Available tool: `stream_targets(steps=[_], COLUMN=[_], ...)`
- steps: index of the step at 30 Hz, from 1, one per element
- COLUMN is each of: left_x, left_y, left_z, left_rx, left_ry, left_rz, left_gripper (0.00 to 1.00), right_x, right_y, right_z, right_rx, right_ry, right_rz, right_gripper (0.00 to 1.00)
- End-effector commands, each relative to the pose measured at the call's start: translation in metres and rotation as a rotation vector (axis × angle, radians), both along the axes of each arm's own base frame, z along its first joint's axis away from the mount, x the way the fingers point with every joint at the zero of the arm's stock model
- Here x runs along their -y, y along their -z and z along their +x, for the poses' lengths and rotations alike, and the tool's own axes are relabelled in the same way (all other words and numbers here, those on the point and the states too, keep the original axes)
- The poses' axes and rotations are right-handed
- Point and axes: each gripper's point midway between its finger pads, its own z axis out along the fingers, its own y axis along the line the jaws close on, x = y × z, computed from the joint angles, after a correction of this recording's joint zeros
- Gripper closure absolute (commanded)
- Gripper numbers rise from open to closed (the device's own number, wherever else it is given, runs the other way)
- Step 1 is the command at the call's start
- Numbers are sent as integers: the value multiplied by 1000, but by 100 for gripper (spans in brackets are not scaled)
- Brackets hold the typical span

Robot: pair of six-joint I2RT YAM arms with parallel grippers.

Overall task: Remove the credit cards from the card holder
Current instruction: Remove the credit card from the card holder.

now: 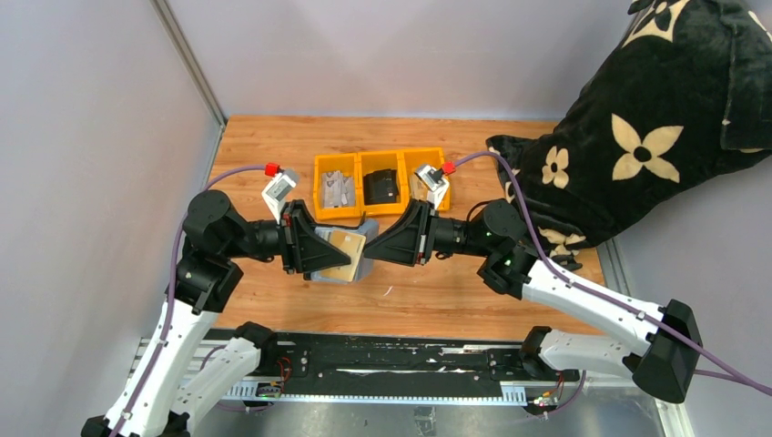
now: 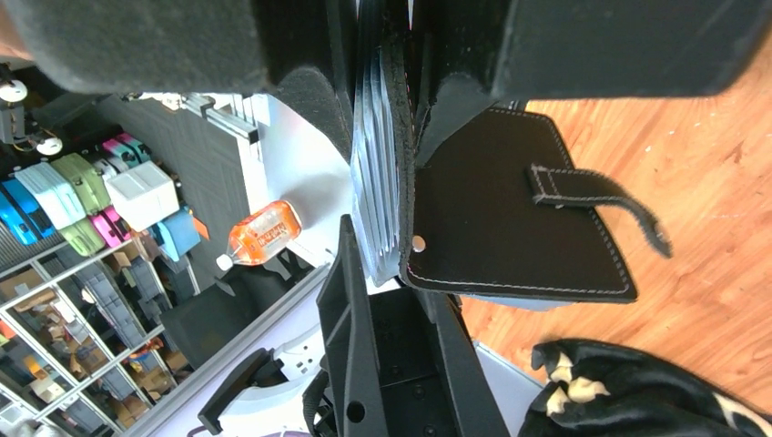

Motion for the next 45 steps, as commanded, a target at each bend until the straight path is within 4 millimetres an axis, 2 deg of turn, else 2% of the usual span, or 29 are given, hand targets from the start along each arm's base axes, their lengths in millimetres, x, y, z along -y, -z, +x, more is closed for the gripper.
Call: stream_targets(steps=[1,15,19,22,28,30,34,40,45], left_x=[-1,-1,-2,-3,-3,-3,-3,-3,-2], left_y=[-14,-13,-7,-3,-5,-6,-11,-13,-14], left_z=[0,-1,-2,-4,-10,-13,-17,-18,-16], left_rx=[54,57,59,64,59,48,41,33,32], left_ry=[-9,-5,2,10,38,57,81,85,79], left_rz=[-12,-9,4,16,12,3,-14,-23,-24], left_gripper=[79,80,78,66,57,56,57,63,65], right_x=[7,-7,-13,-16,-15,-14,-11,-2,9], right_y=[-14,-12,-17,-21,-16,-12,-5,4,4], right_z=[-7,0,4,5,4,3,1,-3,-6], right_rx=[41,34,27,27,25,16,8,4,15], right_ry=[-22,-46,-47,-55,-67,-68,-67,-60,-30], right_rz=[39,34,50,58,60,62,52,43,46], right_gripper=[66,65,71,75,98,100,100,100,100])
